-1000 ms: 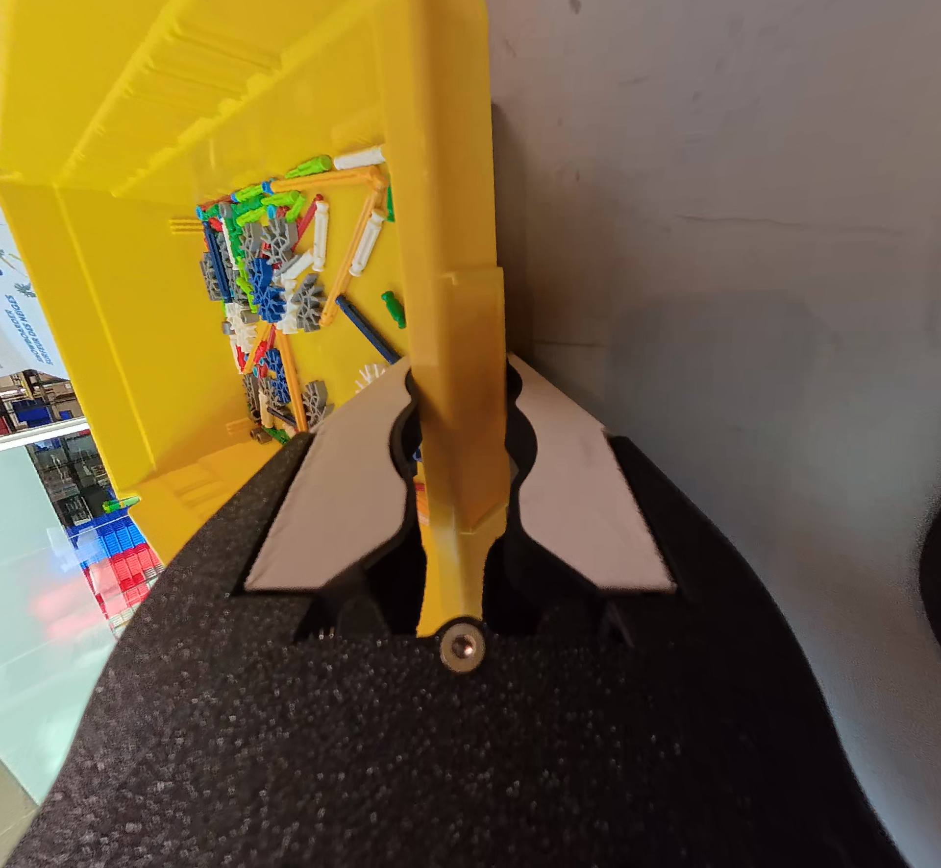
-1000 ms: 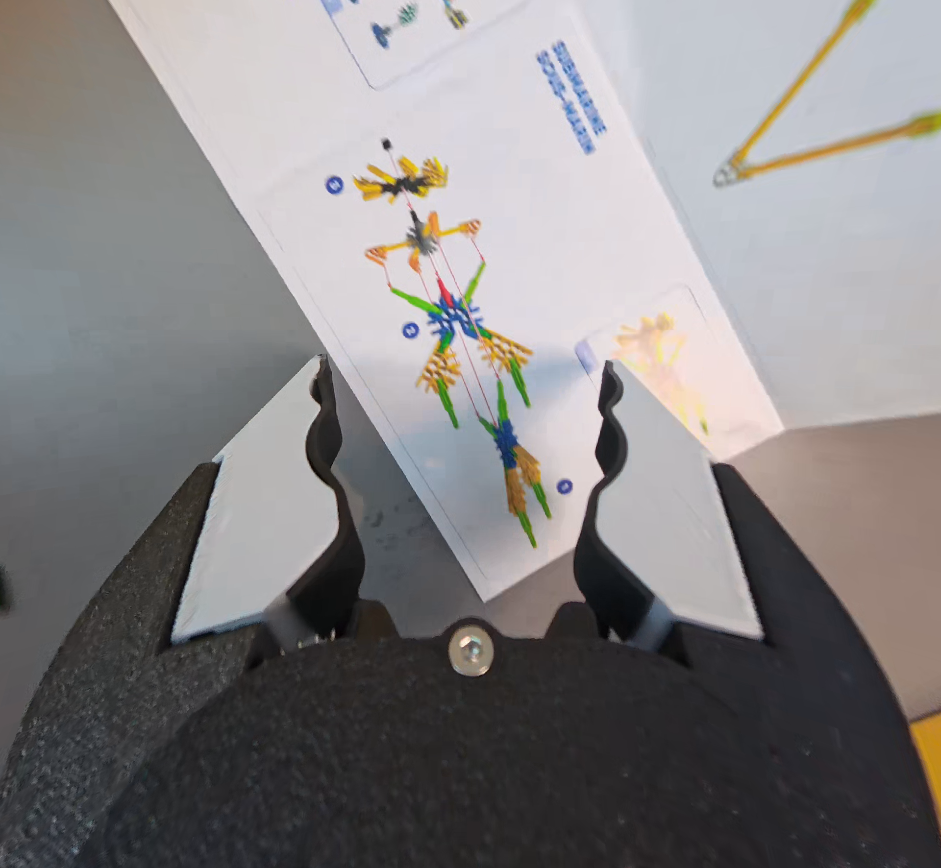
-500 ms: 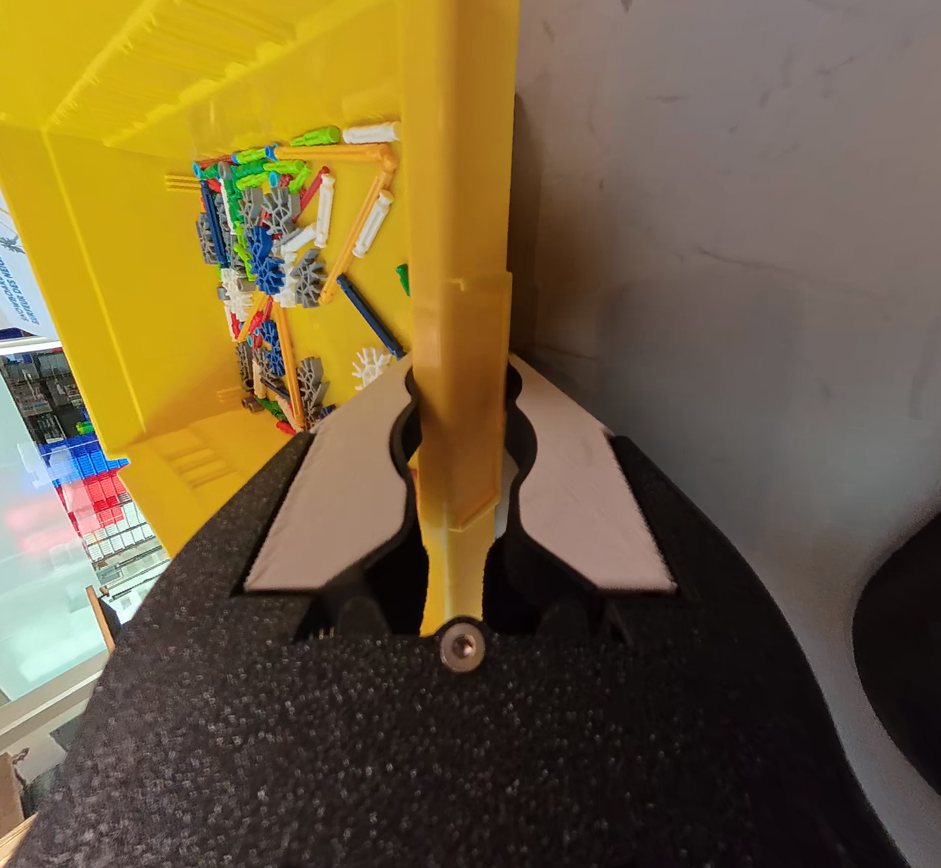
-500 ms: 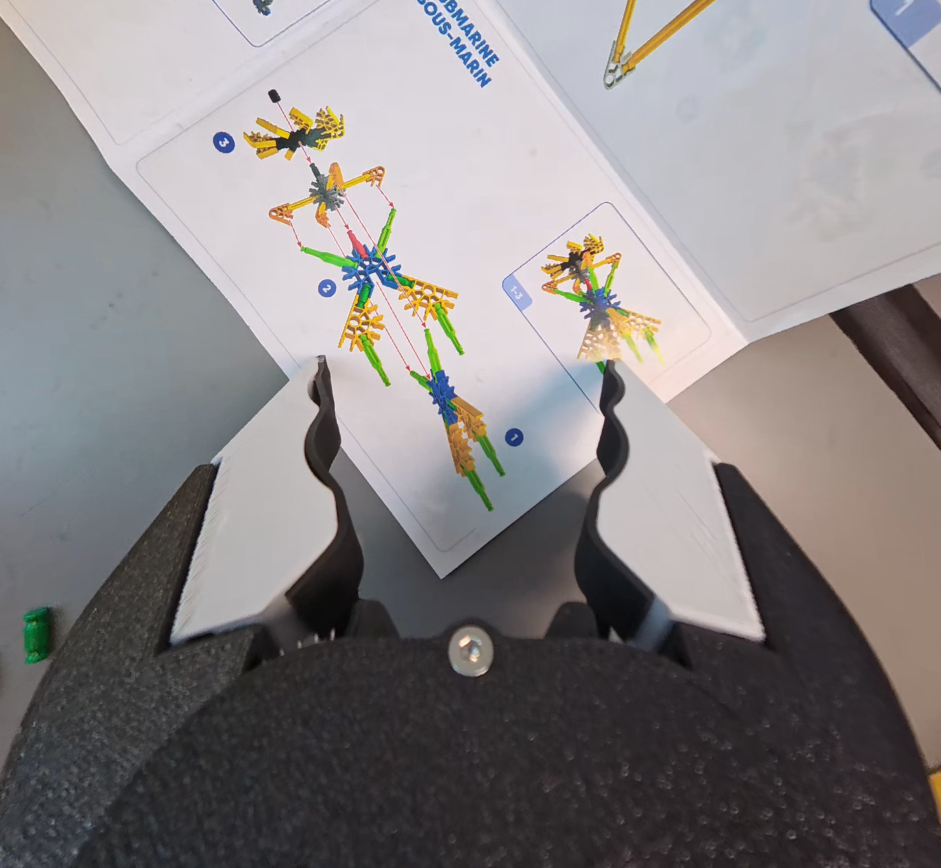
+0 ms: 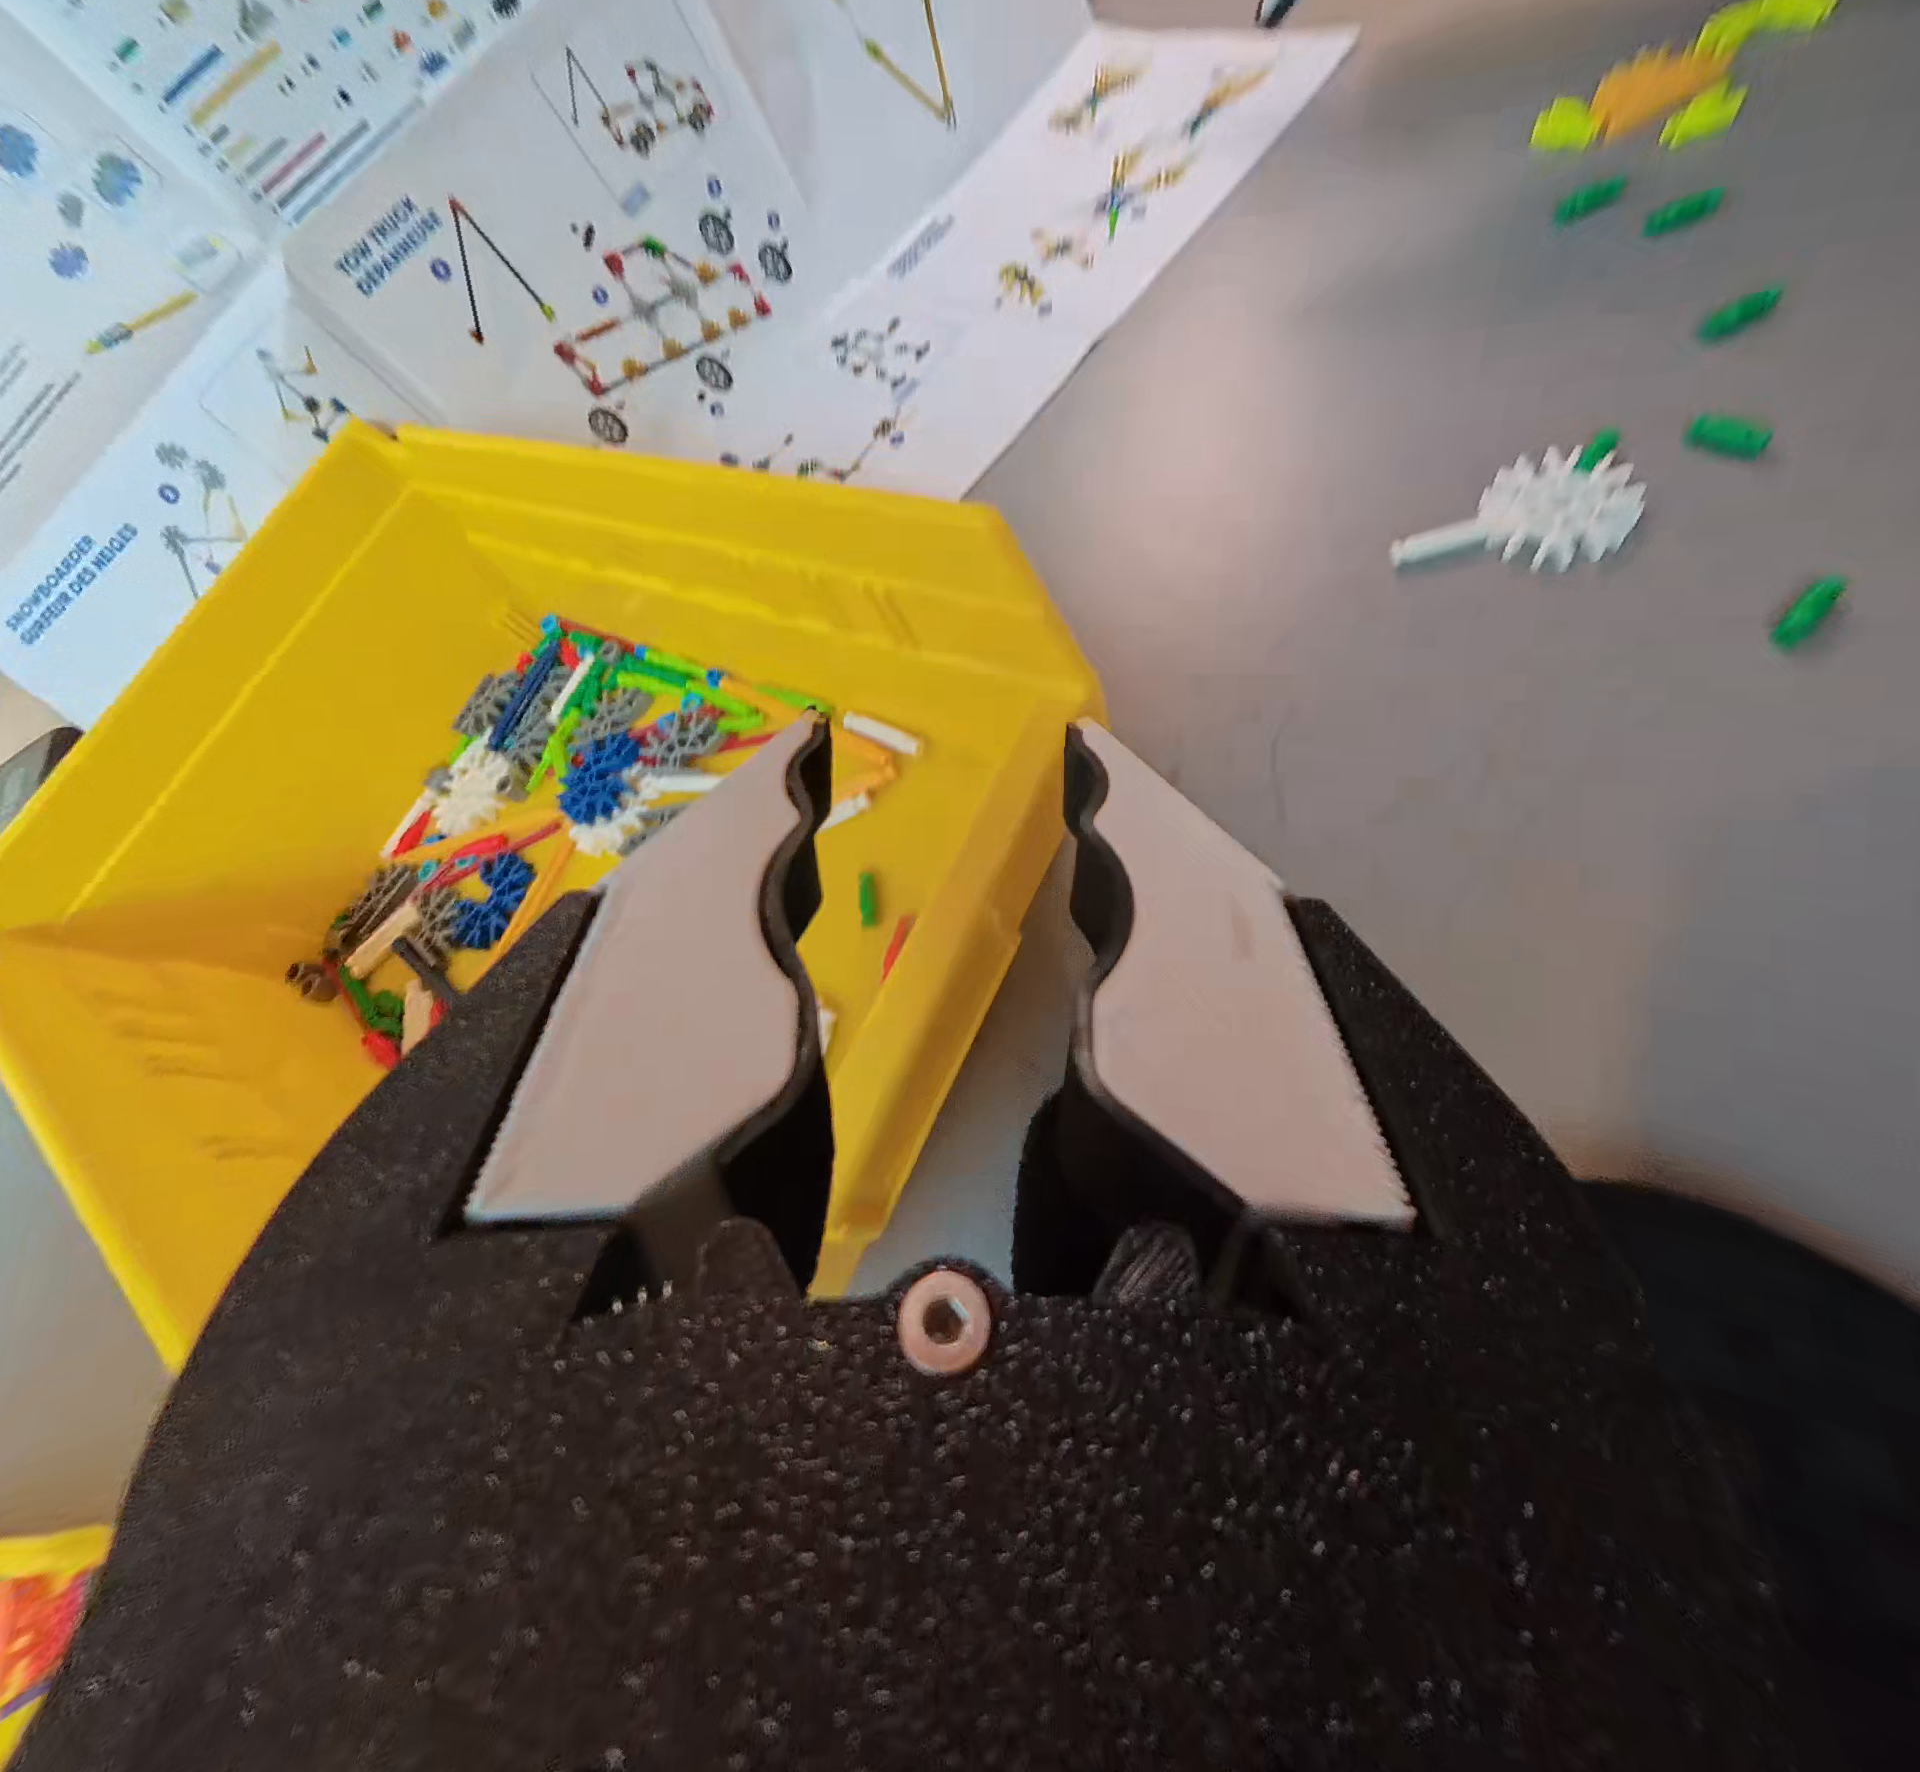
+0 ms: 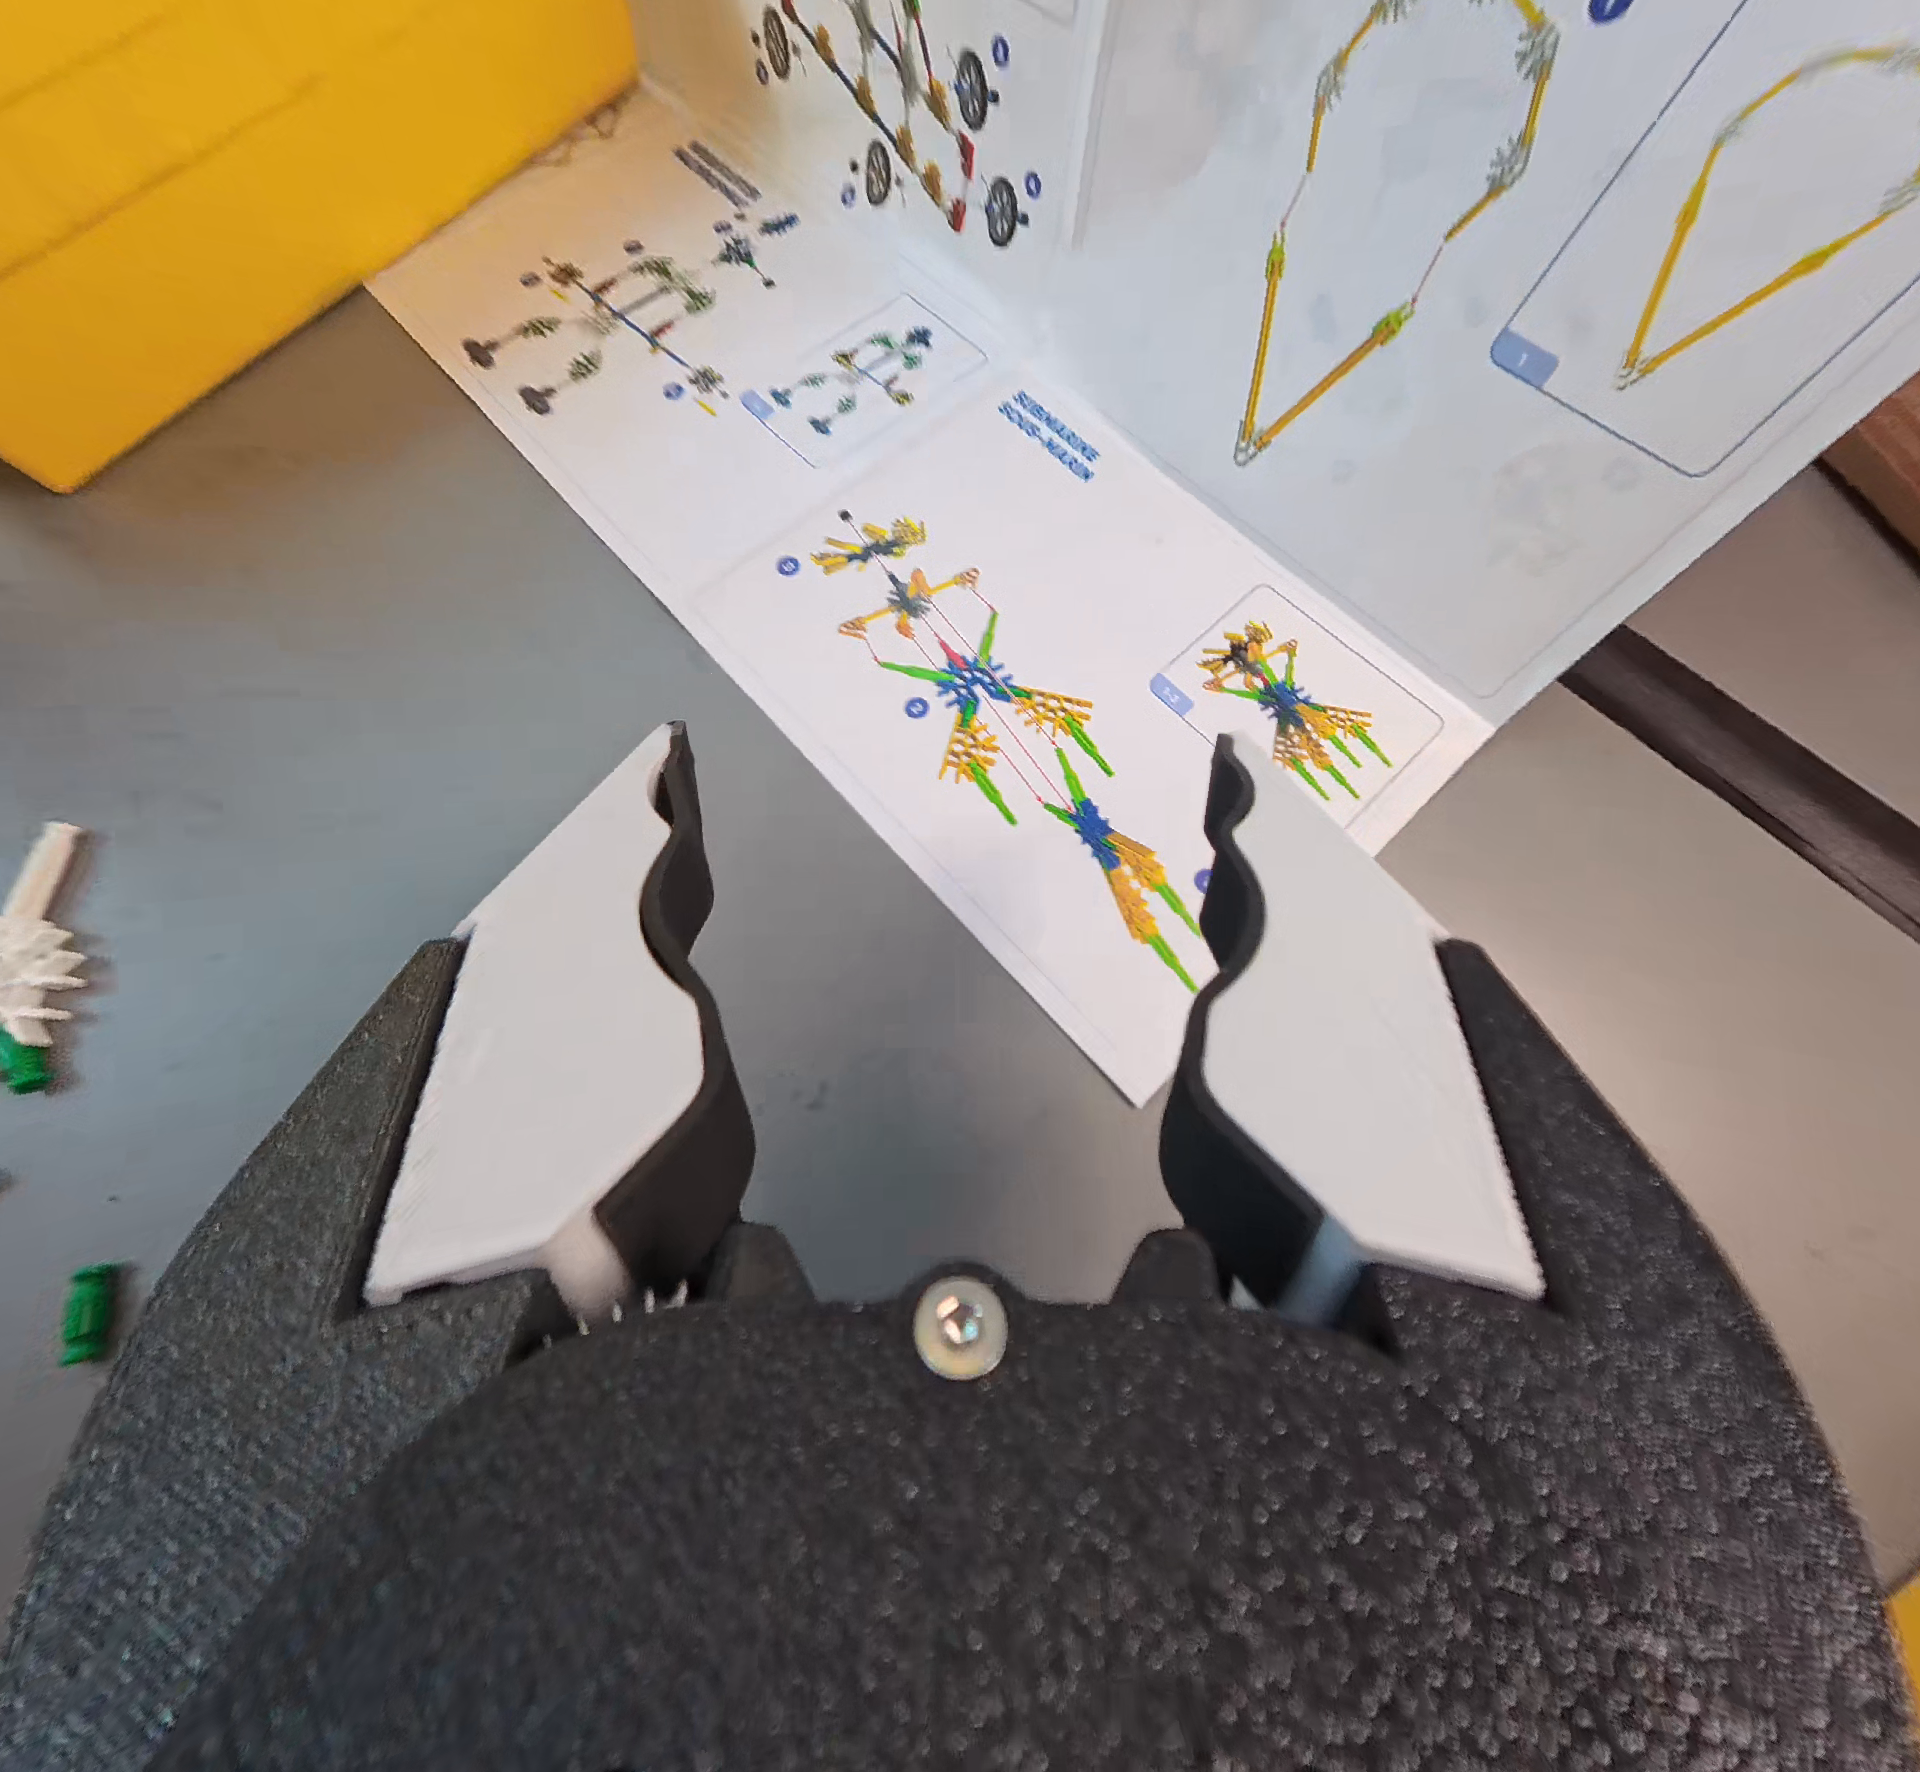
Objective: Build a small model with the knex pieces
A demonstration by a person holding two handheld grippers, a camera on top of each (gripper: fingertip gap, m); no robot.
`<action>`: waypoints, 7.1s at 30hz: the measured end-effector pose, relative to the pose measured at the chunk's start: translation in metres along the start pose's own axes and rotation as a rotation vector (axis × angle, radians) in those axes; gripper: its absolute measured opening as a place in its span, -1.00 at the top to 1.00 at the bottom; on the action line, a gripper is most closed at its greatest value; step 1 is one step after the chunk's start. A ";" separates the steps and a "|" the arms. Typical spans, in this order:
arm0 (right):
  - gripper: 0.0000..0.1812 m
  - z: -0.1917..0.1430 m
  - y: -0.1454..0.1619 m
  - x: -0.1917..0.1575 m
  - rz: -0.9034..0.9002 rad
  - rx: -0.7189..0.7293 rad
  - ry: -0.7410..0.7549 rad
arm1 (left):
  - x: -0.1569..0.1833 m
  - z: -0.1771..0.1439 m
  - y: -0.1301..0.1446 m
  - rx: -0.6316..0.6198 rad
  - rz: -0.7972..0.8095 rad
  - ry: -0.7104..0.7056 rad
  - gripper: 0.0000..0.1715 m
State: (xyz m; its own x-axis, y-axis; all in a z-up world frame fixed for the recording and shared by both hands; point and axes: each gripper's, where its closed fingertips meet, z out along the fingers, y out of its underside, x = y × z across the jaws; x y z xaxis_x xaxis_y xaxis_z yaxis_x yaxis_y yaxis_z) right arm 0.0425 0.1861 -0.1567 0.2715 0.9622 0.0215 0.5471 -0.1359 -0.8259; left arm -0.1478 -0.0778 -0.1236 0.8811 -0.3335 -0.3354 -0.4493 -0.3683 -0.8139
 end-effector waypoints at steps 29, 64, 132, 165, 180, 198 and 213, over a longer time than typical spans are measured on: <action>0.60 0.021 -0.212 0.174 -0.178 0.424 0.602 | 0.082 0.091 -0.068 0.305 -0.219 0.188 0.55; 0.60 -0.053 -0.100 0.038 0.027 0.574 0.317 | 0.061 0.086 -0.065 0.315 -0.224 0.098 0.48; 0.95 -0.049 0.101 -0.138 -0.262 -0.280 -0.299 | 0.153 0.093 0.000 -0.101 -0.010 0.542 0.57; 0.95 -0.044 0.020 -0.214 0.015 0.153 -0.503 | 0.150 0.062 -0.068 0.218 -0.344 0.710 0.64; 0.94 -0.030 0.067 -0.227 -0.082 -0.144 -0.451 | 0.150 0.088 -0.008 -0.071 -0.062 0.555 0.55; 0.95 -0.044 0.081 -0.216 -0.114 -0.241 -0.462 | 0.174 0.074 -0.002 -0.116 0.040 0.658 0.73; 0.95 -0.037 0.086 -0.214 -0.086 -0.277 -0.428 | 0.182 0.089 -0.008 -0.180 -0.029 0.506 0.93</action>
State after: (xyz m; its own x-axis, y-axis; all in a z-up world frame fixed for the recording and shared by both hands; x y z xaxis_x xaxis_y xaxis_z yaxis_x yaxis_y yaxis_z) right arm 0.0606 -0.0407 -0.2120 -0.1000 0.9752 -0.1977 0.7582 -0.0540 -0.6497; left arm 0.0293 -0.0582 -0.2203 0.7320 -0.6813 -0.0072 -0.4831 -0.5116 -0.7106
